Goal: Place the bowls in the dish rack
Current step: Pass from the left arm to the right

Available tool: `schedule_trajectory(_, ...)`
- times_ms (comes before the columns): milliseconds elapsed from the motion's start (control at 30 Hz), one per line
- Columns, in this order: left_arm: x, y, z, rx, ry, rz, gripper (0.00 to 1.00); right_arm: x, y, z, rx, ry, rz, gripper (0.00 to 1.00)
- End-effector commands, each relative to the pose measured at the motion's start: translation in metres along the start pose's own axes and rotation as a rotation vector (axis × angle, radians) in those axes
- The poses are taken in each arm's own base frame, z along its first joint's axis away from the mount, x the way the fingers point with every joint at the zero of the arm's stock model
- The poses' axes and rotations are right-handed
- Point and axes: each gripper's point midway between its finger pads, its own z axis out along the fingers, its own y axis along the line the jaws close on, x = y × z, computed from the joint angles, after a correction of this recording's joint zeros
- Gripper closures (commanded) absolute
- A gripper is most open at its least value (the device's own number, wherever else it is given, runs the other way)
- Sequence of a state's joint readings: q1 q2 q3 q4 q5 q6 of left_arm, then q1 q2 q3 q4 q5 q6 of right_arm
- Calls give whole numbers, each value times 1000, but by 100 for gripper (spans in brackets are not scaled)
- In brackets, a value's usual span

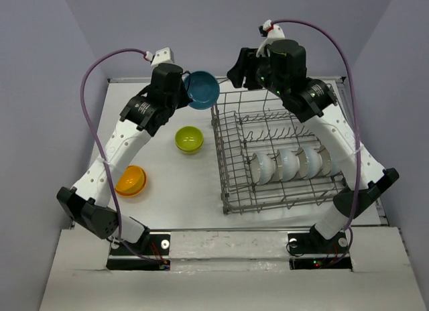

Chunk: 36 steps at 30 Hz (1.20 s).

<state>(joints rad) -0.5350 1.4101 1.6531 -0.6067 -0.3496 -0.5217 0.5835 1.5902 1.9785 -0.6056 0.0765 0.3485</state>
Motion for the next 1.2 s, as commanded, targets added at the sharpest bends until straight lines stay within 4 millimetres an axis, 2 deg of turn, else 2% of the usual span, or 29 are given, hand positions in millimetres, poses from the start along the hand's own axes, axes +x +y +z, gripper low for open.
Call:
schedule_trajectory(0,-37,-36,-10,118,-103,-6,100,0,12,4,80,-1,-75,38)
schedule_trajectory(33,-37,-42,-10,130,-102,-3,100,-3,13,6,98,-15,-90,39)
schedule_trajectory(133,-38,-52,-9,153,-102,0,100,10,20,14,124,10,-134,40)
schedule_trajectory(267,-38,-61,-12,174,-104,3,100,15,17,14,190,6,-169,46)
schedule_trajectory(367,-39,-64,-12,179,-104,7,100,19,10,13,239,7,-191,51)
schedule_trajectory(600,-35,-67,-17,191,-100,12,100,26,11,14,299,3,-235,55)
schedule_trajectory(800,-36,-68,-21,201,-104,13,100,28,12,16,321,-8,-254,66)
schedule_trajectory(1033,-38,-68,-23,207,-109,14,100,33,10,21,330,-3,-268,71)
schedule_trajectory(1167,-39,-69,-25,214,-110,15,100,30,8,21,348,-18,-269,84)
